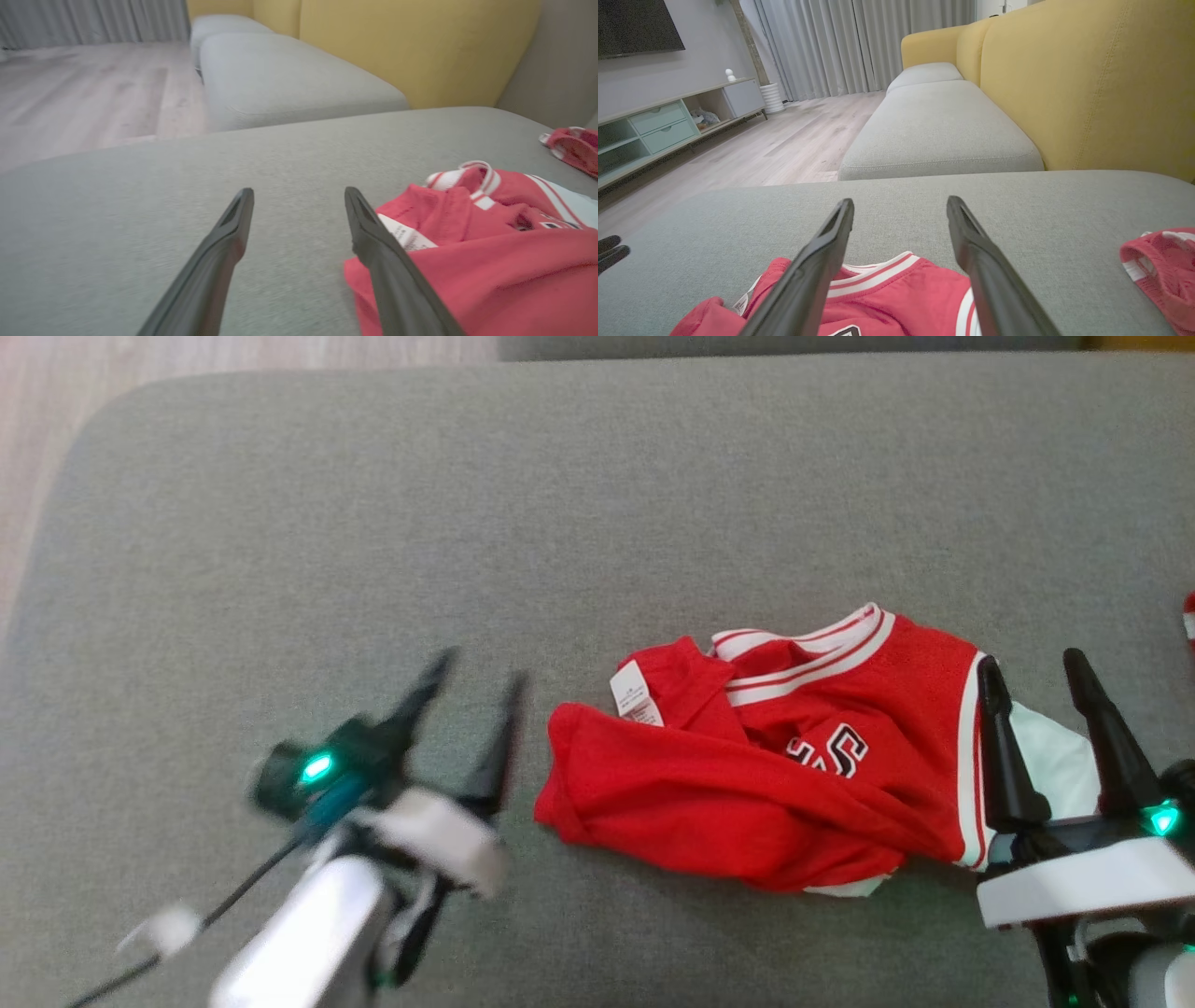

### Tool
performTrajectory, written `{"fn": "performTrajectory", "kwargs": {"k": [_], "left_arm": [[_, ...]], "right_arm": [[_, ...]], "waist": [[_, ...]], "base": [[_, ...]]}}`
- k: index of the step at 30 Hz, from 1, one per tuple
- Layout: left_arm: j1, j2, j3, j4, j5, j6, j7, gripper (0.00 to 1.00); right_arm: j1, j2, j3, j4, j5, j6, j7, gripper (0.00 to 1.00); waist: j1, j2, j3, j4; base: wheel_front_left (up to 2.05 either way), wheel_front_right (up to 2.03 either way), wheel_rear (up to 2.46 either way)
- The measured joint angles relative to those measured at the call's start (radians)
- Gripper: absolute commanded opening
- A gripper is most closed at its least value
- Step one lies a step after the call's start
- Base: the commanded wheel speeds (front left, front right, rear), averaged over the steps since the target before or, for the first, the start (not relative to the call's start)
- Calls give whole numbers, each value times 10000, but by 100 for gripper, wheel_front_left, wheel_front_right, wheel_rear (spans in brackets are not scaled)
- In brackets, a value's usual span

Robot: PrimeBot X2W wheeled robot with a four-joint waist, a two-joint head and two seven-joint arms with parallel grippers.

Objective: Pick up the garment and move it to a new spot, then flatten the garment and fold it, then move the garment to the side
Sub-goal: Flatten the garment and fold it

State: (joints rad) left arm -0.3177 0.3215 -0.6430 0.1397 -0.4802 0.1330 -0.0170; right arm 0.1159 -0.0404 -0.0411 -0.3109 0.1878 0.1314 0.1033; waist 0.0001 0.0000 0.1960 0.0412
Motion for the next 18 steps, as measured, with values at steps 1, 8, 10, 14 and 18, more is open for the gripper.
{"fn": "performTrajectory", "kwargs": {"k": [1,8,10,14,18], "left_arm": [[-276,-205,-173,184,-44,-205,232,100],[-1144,-1091,-926,2094,-612,-1030,1743,100],[-1223,-1191,-1014,2698,-744,-1103,2040,100],[-1546,-1344,-1047,3359,-865,-1315,2399,68],[-1971,-1427,-1221,3802,-863,-1561,2554,0]], "right_arm": [[-10,0,19,2,6,0,46,100],[-36,0,73,257,228,0,90,100],[-39,0,71,366,238,0,113,100],[-59,0,-2,562,337,0,115,100],[-90,2,-324,826,389,0,326,100]], "waist": [[0,0,55,-24],[0,0,399,-299],[1,0,484,-379],[0,0,603,-503],[0,0,647,-547]], "base": [[0,0,0],[0,0,0],[0,0,0],[0,0,0],[0,0,0]]}}
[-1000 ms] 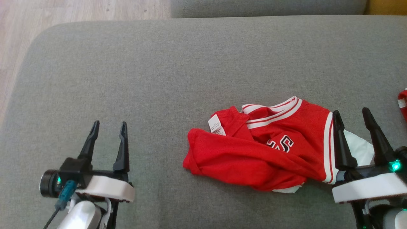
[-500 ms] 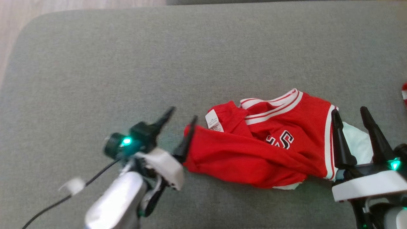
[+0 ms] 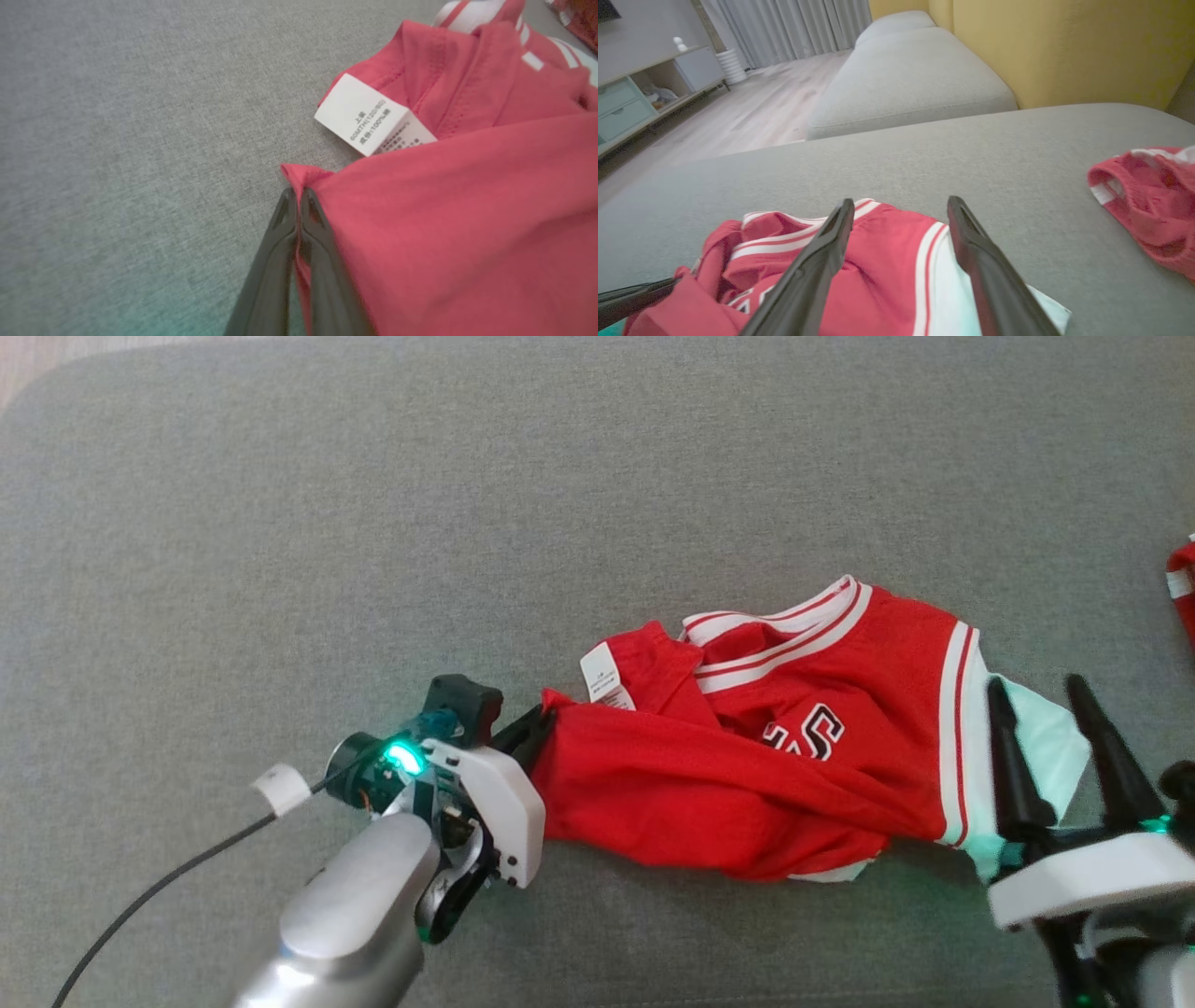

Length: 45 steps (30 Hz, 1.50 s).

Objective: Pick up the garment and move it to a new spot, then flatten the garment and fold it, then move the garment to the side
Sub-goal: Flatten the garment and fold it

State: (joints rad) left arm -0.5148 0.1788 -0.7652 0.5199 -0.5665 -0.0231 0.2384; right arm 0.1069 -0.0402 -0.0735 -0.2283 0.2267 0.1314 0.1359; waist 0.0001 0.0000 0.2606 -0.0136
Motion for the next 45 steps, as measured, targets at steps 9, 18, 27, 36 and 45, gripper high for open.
{"fn": "performTrajectory", "kwargs": {"k": [9,18,27,36,45], "left_arm": [[-208,-6,-316,299,240,-105,-54,0],[-119,61,-366,-88,401,238,-922,0],[598,796,188,-2096,405,918,-1994,0],[1159,2240,1225,-6293,1062,2013,-2763,0],[-611,3524,2824,-10379,2414,2665,-2606,0]], "right_arm": [[-20,2,-1413,1346,-84,0,1461,100],[-1532,-512,-2153,4067,-84,0,2849,100],[-1759,-564,-2399,3676,307,0,3825,0],[-1822,-800,-2669,-1515,384,0,3306,0],[-5288,-1866,-3521,-5118,194,0,3526,0]], "waist": [[-1,0,23,-35],[0,0,117,243],[1,0,2,531],[-1,0,-660,472],[-2,0,-1463,533]], "base": [[0,0,0],[0,0,0],[0,0,0],[0,0,0],[0,0,0]]}}
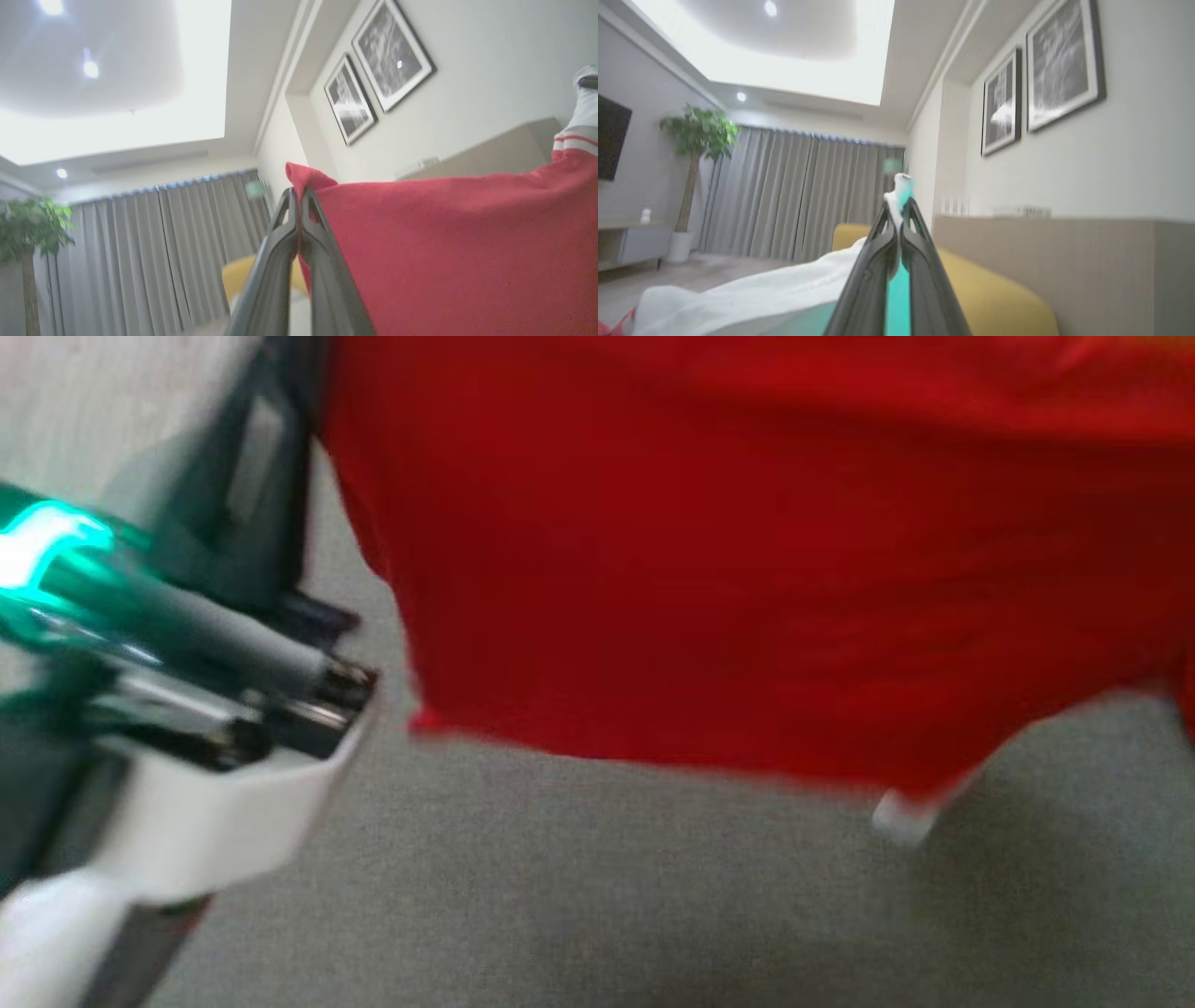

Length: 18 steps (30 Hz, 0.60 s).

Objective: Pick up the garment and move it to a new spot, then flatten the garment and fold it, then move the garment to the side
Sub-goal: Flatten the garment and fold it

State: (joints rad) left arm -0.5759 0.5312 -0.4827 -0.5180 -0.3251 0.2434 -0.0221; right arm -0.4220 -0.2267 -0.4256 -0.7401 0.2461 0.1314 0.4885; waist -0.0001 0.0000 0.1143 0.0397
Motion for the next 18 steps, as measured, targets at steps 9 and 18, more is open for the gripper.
{"fn": "performTrajectory", "kwargs": {"k": [9,18], "left_arm": [[-1710,-40,472,-69,-558,-251,658,0],[-3241,-1877,625,5866,-2642,-1643,-673,0]], "right_arm": [[-2780,-391,790,1139,464,0,1089,0],[-4944,54,1689,6441,1060,0,15,0]], "waist": [[0,0,-58,157],[5,0,663,180]], "base": [[0,0,0],[0,0,0]]}}
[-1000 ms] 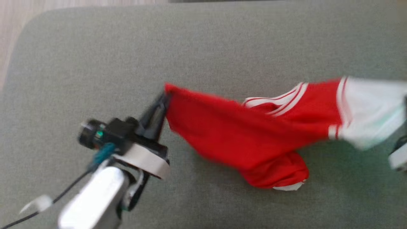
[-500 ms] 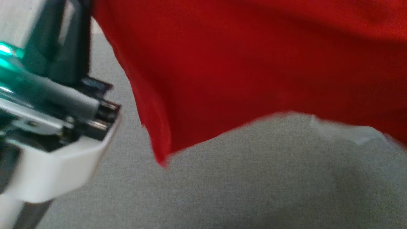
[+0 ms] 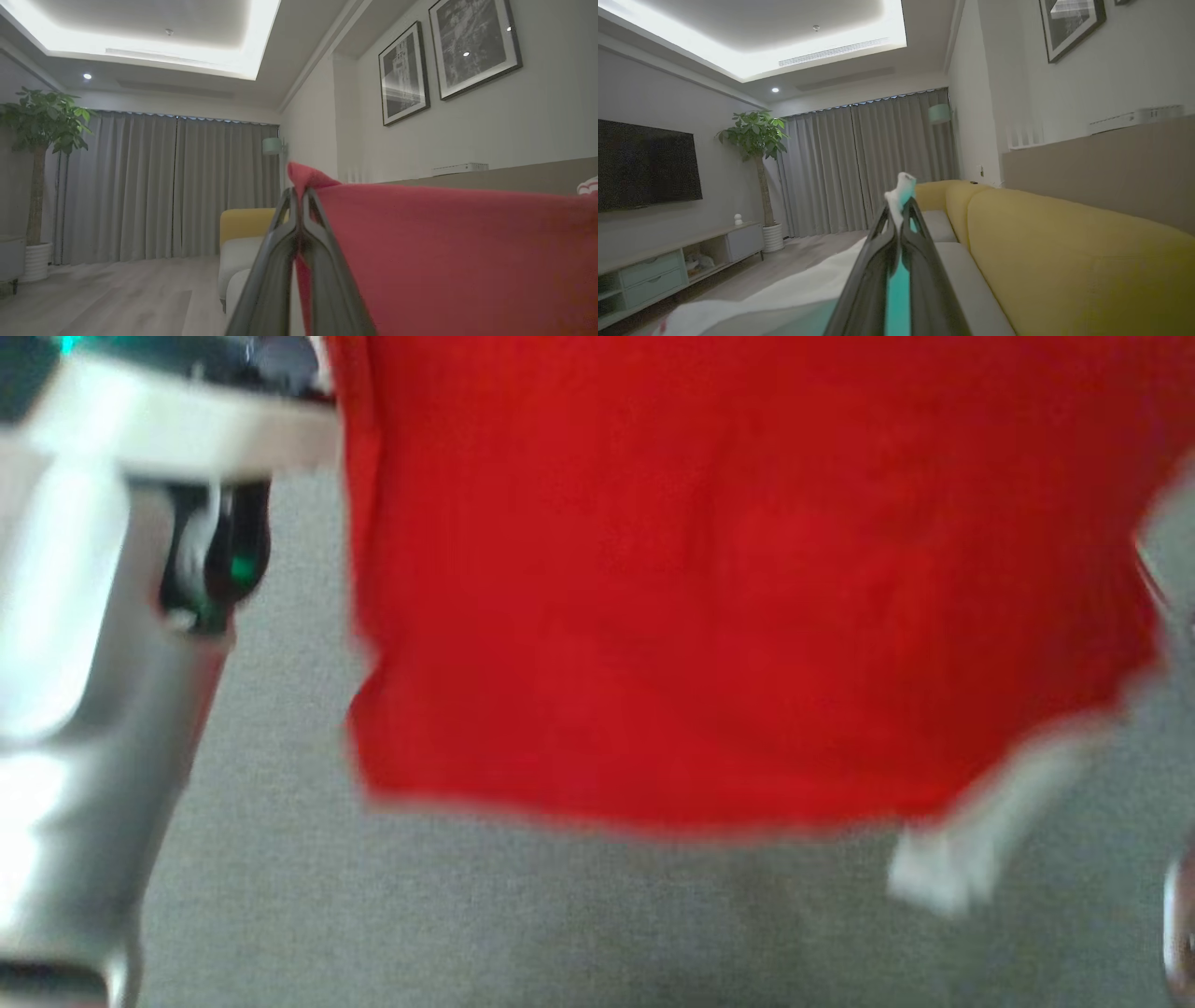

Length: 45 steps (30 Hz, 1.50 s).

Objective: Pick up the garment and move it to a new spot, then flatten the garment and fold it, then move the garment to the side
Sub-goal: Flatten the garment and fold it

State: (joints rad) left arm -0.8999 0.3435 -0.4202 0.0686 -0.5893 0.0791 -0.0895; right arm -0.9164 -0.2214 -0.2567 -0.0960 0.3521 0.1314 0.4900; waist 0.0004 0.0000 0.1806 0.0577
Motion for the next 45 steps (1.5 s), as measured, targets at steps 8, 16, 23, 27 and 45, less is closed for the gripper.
{"fn": "performTrajectory", "kwargs": {"k": [8,16,23,27,45], "left_arm": [[-2379,-930,732,4521,-405,-1147,-1565,0],[-2327,-1605,1057,8554,-612,-1695,-1682,0],[-642,-2579,537,11156,-869,-2029,-1569,0],[-47,-2742,343,11288,-1104,-2040,-1586,0],[6376,-1168,1726,2964,291,-978,-1012,0]], "right_arm": [[-2253,533,1018,3089,-186,0,-2220,0],[-1920,1016,2274,6692,-146,0,-3126,0],[844,1455,3338,9275,564,0,-3712,0],[2089,1452,3511,9467,1149,0,-4433,0],[10452,1649,1753,-1733,265,0,-1632,0]], "waist": [[-1,0,115,-338],[-4,0,341,-728],[-3,0,931,-746],[-2,0,1129,-586],[-7,0,258,-392]], "base": [[0,0,0],[0,0,0],[0,0,0],[0,0,0],[0,0,0]]}}
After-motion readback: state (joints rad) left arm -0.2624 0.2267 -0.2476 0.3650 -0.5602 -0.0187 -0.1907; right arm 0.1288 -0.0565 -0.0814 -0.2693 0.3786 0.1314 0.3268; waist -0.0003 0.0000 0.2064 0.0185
